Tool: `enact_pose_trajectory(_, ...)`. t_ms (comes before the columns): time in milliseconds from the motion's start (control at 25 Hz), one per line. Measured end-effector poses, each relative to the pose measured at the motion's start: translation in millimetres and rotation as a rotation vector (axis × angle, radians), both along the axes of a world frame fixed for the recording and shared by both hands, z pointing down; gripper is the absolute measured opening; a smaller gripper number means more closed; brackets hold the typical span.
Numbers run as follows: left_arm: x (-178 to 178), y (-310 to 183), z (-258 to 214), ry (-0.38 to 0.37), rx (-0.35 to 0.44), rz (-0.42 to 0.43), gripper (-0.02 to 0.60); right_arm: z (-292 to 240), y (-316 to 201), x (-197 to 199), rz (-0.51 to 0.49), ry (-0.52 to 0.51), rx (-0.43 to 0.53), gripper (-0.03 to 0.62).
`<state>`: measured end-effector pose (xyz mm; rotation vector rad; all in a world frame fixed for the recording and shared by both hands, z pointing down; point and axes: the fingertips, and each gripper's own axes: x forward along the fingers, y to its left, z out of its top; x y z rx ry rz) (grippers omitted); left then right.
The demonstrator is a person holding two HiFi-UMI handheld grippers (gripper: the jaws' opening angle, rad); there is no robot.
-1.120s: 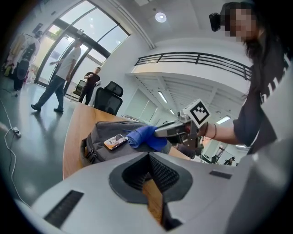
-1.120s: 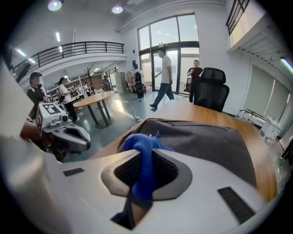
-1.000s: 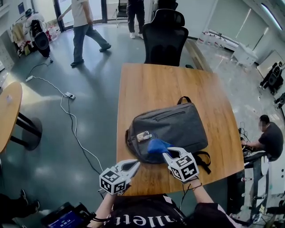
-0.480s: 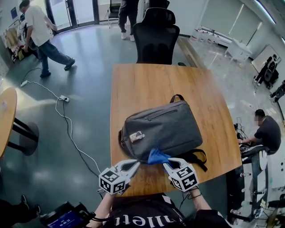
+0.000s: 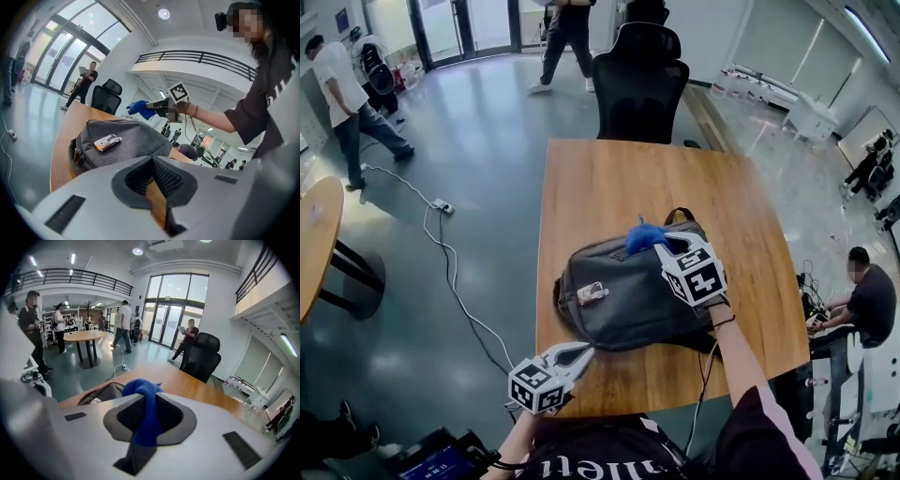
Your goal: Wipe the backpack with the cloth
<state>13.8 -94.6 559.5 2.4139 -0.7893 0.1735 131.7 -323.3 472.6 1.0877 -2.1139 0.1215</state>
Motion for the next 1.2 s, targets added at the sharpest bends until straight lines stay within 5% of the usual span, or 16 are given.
enact_pose_trajectory(200,-10,-3,1,-0.002,-0.003,-0.045,0.000,33,-46,-8,0.025,0.075,-0.075,0.063)
enact_pose_trajectory(440,-18,2,-5,-0.005,-0.004,-0.062,0.000,42,-28,-12,-0.009,0.134,-0.099,0.063)
enact_pose_trajectory(880,1,4,-6,-0.009,-0.005,-0.002,0.000,41,87,24,-0.080,0.106,-0.131,0.063)
enact_pose_trajectory(1200,24,4,-1,-0.014,-0.008,0.054,0.000,79,187,48,-0.019,0.047,-0.216,0.063)
